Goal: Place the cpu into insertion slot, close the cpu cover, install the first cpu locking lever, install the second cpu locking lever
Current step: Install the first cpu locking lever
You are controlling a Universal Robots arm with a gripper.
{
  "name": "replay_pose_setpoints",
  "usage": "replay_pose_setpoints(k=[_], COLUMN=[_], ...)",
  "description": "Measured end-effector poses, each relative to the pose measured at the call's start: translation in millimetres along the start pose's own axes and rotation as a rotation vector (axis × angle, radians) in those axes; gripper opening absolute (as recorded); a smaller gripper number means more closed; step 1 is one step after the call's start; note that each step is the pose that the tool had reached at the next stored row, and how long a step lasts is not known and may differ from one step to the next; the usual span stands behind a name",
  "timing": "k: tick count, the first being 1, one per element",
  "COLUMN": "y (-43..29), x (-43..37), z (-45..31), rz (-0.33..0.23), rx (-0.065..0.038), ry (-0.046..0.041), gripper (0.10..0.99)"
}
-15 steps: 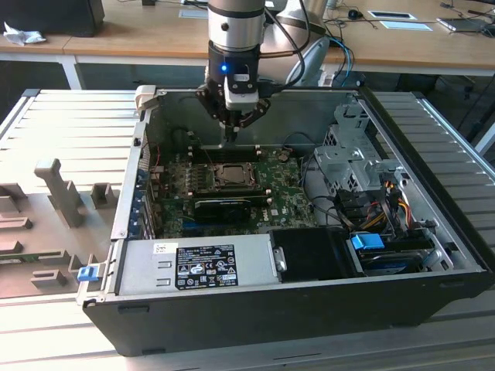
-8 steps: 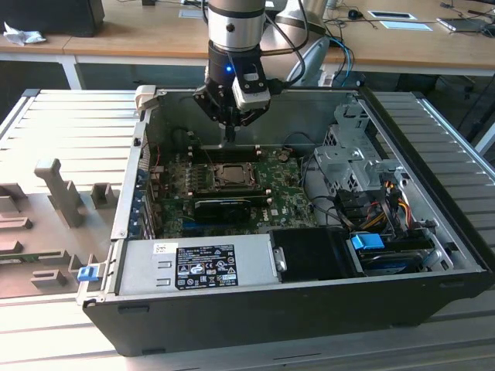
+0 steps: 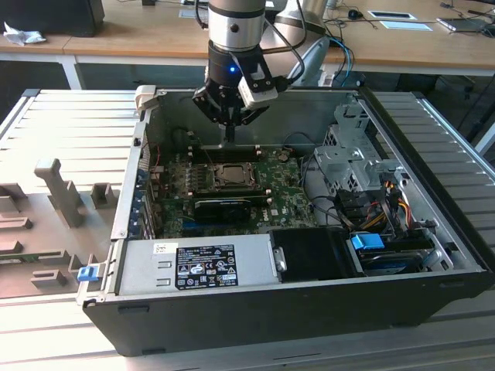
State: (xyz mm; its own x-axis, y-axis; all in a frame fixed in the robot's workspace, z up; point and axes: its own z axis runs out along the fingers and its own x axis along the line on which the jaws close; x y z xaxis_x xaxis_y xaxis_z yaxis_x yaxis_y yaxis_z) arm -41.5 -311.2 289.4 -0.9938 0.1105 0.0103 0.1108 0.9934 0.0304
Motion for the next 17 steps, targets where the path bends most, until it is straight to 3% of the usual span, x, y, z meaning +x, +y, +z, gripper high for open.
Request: replay_pose_setpoints(k=[13,17], y=[0.0,-0.9], x=[0.2,7.8], z=[0.0,1.1], rz=[-0.175,-0.189], rx=[0.002,0.002], ry=[0.0054,0.0038], gripper=[0.106,0.106])
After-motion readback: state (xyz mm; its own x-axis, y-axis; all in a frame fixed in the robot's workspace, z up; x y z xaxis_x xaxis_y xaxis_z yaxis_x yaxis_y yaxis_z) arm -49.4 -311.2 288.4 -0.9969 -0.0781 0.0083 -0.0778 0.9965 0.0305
